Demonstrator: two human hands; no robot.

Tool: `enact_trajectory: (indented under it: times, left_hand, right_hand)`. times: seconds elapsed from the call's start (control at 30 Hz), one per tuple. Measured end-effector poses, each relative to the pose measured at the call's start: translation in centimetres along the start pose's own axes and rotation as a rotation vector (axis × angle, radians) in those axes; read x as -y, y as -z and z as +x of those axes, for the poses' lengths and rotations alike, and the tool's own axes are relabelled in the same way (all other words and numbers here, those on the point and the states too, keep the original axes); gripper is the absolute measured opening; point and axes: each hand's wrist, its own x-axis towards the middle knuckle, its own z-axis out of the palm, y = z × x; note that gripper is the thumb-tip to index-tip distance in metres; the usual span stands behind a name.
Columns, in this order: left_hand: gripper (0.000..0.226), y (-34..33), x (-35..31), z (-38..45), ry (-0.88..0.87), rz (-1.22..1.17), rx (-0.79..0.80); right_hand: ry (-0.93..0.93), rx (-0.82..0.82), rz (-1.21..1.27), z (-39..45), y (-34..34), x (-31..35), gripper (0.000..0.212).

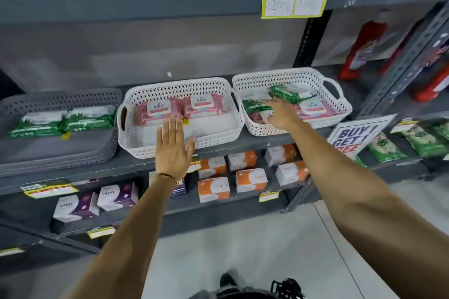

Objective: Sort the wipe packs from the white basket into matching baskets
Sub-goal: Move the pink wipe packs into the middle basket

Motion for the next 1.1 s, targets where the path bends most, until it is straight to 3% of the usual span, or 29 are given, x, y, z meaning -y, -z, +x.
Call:
enact_trajectory:
  times: [0.13,0.27,0.73,1.1]
  left_hand:
    - [0.084,-0.6,0.4,0.0,0.041,0.060,-0.007]
    - [0.082,-0.9,0.5,0.2,0.040,0.072,0.002]
    - [0.074,-0.1,0.6,0.0,0.030,0.058,0.070]
    - [0.070,0.9,3.2,-0.8,0.071,0.103,0.061]
  right_hand:
    - [-0.008,0.168,0.082,1.8,0.7,-0.4,0.068]
    - [-0.054,0.250,-0.006,3.1,0.2,-0.8,0.058]
    - [-0.063,0.154,0.095,3.3,0.2,-1.7,0.056]
    - [-0.131,0.212,-0.037,3.7,-1.1,-1.9,0.065]
